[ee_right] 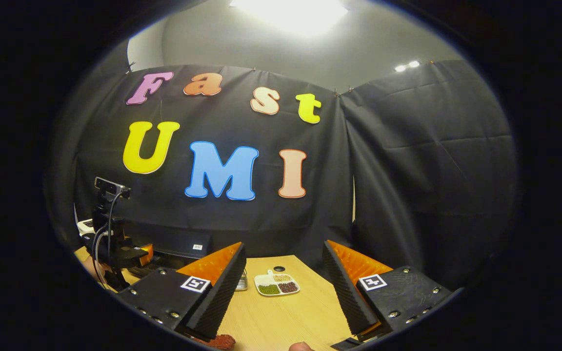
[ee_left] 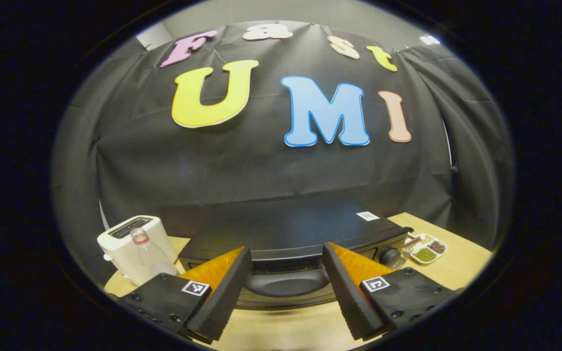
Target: Open the electric oven with the left hand, put the food in, and close the electric oven.
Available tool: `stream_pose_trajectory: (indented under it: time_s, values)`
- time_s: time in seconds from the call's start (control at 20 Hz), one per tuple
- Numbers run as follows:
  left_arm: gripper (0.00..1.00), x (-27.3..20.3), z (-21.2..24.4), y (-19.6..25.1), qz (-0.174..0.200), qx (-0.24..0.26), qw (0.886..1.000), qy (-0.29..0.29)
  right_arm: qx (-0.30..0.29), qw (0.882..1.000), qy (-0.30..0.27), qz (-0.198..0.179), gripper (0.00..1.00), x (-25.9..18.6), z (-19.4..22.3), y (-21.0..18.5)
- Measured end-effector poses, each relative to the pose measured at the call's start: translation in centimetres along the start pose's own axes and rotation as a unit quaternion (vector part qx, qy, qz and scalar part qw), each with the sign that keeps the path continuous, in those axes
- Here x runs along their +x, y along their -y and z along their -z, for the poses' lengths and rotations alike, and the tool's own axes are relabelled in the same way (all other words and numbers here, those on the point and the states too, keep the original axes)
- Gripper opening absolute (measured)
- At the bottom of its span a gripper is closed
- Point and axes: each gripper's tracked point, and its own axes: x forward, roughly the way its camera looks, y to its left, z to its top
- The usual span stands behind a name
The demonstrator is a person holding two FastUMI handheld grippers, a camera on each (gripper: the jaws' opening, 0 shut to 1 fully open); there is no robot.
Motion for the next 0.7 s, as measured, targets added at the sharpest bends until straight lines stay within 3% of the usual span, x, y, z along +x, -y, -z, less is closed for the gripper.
stream_pose_trajectory:
  time_s: [0.7]
  values:
    - [0.98, 0.8, 2.0, 0.0, -0.008, -0.004, 1.0, -0.009, -0.006, 1.0, -0.003, -0.01, 0.95, -0.6, -0.1, -0.4]
